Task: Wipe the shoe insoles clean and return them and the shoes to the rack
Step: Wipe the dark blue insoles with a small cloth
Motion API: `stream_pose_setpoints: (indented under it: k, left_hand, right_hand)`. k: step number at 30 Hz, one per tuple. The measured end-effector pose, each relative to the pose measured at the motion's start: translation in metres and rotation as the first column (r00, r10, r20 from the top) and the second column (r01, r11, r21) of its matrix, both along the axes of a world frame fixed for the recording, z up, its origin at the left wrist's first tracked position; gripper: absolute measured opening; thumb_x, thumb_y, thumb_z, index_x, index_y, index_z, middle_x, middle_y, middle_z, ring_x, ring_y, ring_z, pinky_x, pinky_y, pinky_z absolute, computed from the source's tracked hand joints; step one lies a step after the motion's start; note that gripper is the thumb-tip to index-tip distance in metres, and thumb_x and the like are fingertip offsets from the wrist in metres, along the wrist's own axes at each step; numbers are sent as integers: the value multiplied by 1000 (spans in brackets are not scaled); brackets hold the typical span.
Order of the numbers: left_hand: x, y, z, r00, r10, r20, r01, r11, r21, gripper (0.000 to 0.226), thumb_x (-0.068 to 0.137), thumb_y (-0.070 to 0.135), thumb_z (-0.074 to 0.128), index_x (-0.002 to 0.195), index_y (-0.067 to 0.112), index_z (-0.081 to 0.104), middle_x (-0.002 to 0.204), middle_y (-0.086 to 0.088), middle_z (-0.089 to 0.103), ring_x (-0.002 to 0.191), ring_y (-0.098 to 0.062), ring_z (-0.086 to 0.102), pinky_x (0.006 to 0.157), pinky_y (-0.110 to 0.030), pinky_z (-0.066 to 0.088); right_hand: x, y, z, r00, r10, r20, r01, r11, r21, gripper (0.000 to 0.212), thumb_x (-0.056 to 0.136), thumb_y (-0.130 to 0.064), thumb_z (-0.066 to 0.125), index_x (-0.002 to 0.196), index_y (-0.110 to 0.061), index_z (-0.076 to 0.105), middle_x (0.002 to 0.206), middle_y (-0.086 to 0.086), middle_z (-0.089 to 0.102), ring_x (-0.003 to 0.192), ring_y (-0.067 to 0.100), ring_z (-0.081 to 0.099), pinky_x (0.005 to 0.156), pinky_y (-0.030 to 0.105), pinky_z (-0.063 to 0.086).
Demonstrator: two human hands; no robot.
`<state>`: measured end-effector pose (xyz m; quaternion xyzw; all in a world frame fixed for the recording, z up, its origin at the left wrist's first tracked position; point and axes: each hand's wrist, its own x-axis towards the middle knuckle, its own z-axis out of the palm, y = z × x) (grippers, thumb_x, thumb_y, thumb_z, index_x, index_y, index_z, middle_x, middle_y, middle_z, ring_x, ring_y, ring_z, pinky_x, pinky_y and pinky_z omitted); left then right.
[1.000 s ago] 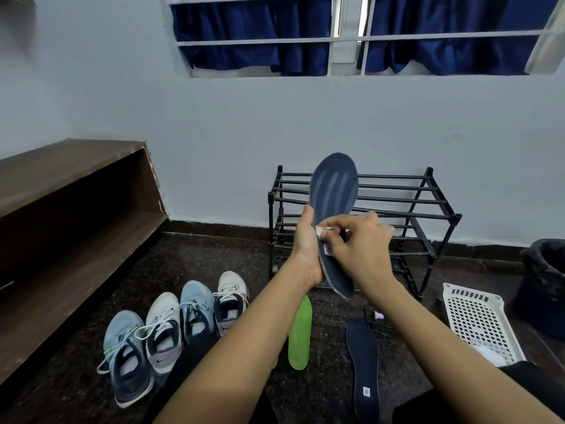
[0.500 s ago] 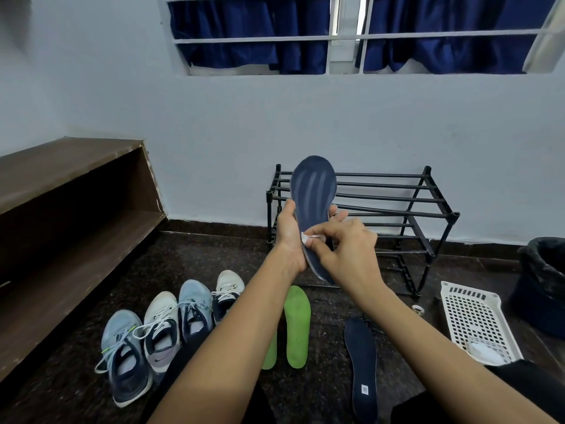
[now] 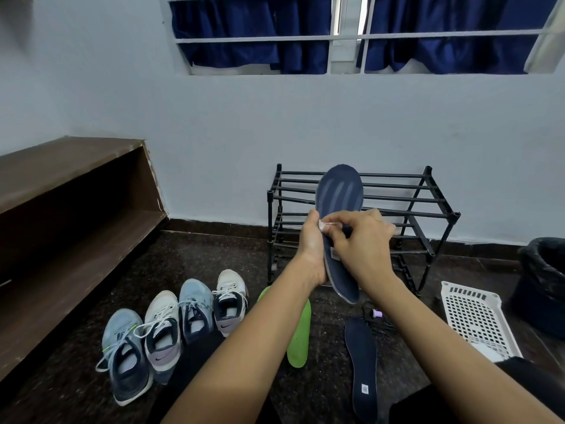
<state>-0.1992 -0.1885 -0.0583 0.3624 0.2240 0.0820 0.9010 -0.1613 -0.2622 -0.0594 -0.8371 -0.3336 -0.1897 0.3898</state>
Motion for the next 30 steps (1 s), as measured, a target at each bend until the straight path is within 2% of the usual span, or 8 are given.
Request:
stream_pose_setpoints:
  k: [3,6,10,15,18,22,26,30]
  left_hand:
    - [-1,13,2,999,37,14,-37,999,30,65,100,55,27,102,4,68,87,-12,70,79,-25,67,69,-32,55]
    - [-2,25,7,996,61,62,-64,997,33,65,102,49,24,96,0,66,80,-13,70,68,-23,70,65,-29,57]
    - [-4,24,10,993,70,95,-70,998,2,68,102,51,24,91,-2,65,78,-15,69,67,-25,72,66,-31,59]
    - [-4,12,5,998,58,36,-60,998,36,68,100,56,26,88,5,70,79,-11,70,72,-23,67,69,-31,54]
    - [-2,0,2,1000,6,14,-7,1000,16,68,98,61,27,94,7,69,80,-12,69,73,-24,67,68,-32,53]
    - [1,-6,-2,999,-18,28,18,1000,-11,68,99,61,25,110,9,67,88,-12,71,81,-25,67,70,-32,54]
    - [-1,6,0,1000,-10,9,10,1000,25,67,99,59,27,101,8,70,89,-13,69,82,-26,66,74,-34,53]
    - [-1,25,4,995,54,79,-58,997,46,69,101,50,25,89,1,73,82,-14,71,73,-24,70,68,-31,58]
  right_hand:
    - [-11,3,-3,998,62,21,-62,998,-5,15,81,-22,69,89,-33,73,84,-4,68,95,23,49,73,33,19]
    - [-19,5,-8,991,132,15,-132,991,21,13,79,-21,72,89,-29,75,87,1,68,109,27,52,79,36,26]
    - [-17,5,-12,987,160,27,-161,985,55,10,77,-24,73,84,-31,74,85,-2,70,116,25,52,80,36,26]
    - [-8,2,-6,997,78,24,-78,997,12,13,79,-27,70,87,-37,72,80,-6,66,94,21,50,75,35,26]
    - [2,-1,0,1000,13,20,-14,1000,8,11,82,-31,67,90,-38,71,81,-9,67,93,19,46,71,32,16]
    - [7,-1,1,1000,1,-15,0,999,46,9,84,-30,67,90,-35,71,81,-10,67,95,20,46,73,32,16]
    - [-2,0,-1,999,46,7,-46,998,30,12,83,-26,67,89,-36,72,82,-8,68,94,20,47,71,31,16]
    - [-15,2,-5,991,130,-16,-130,991,11,13,80,-27,70,90,-36,73,95,0,69,109,21,50,85,38,30]
